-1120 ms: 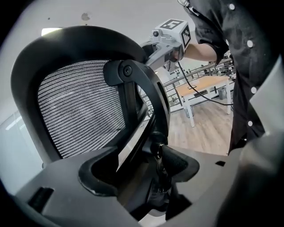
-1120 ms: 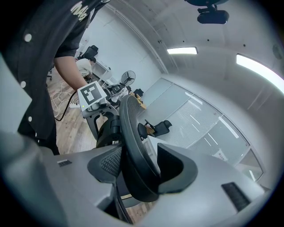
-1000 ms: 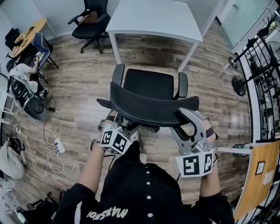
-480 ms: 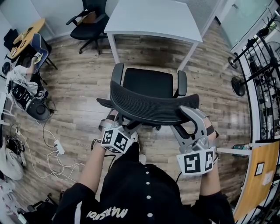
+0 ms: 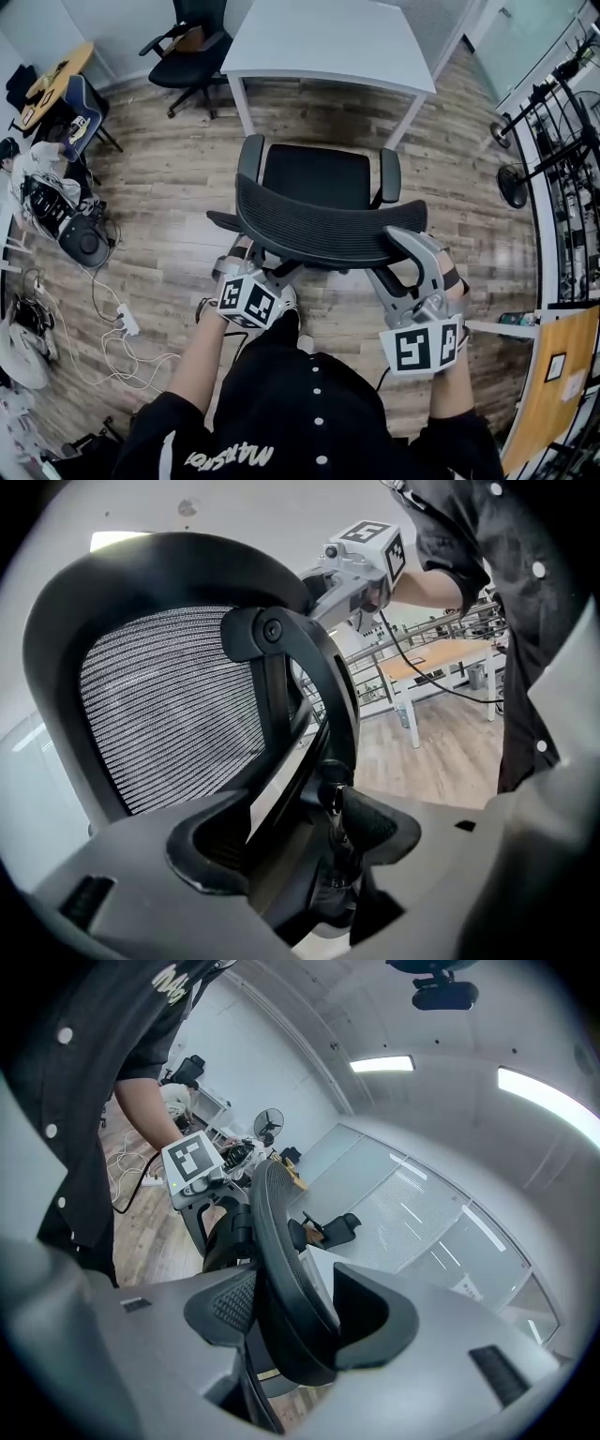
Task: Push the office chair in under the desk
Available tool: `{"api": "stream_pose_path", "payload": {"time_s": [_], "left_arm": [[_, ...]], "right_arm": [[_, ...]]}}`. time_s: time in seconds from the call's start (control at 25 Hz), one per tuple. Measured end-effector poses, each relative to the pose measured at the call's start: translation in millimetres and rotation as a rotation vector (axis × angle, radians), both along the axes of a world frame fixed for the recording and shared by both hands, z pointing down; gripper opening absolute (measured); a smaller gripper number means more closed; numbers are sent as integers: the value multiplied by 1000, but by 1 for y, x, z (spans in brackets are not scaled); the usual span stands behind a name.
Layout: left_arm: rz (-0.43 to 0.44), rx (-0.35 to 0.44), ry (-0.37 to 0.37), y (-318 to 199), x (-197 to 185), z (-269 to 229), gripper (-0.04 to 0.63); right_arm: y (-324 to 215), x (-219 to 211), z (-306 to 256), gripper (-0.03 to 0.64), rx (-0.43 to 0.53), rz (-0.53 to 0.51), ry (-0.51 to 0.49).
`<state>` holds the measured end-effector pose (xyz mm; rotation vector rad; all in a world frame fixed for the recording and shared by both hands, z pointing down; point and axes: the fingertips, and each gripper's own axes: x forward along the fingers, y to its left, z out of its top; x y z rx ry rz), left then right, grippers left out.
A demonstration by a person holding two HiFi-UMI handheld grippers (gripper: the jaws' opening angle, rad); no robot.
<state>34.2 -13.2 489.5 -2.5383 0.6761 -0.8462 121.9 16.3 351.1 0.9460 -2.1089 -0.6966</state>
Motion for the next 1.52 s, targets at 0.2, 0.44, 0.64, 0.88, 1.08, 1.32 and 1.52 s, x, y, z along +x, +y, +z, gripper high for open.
{"api": "stream_pose_path", "payload": {"time_s": [0.2,0.44,0.64,0.88,1.08,1.32,1.52], "left_arm": [[1,-6,5,-18,-2,0,319],[0,-6,5,-40,-7,0,321],[9,8,11,-51,-11,2,319],[26,6,15,-67,-12,1,321],[34,3,19,-71,-13,-1,324],[28,8,25,-75,-11,0,325],[29,4,27,-81,-9,1,325]], "right_arm": [[-16,-2,1,240,-2,2,8],[-37,-7,1,238,4,-1,8],[-48,-11,3,235,15,-6,15],[-65,-13,2,232,12,-12,12],[-68,-14,0,232,14,-16,4],[-76,-12,1,239,3,-17,-7],[-82,-11,1,242,6,-16,-13]]}}
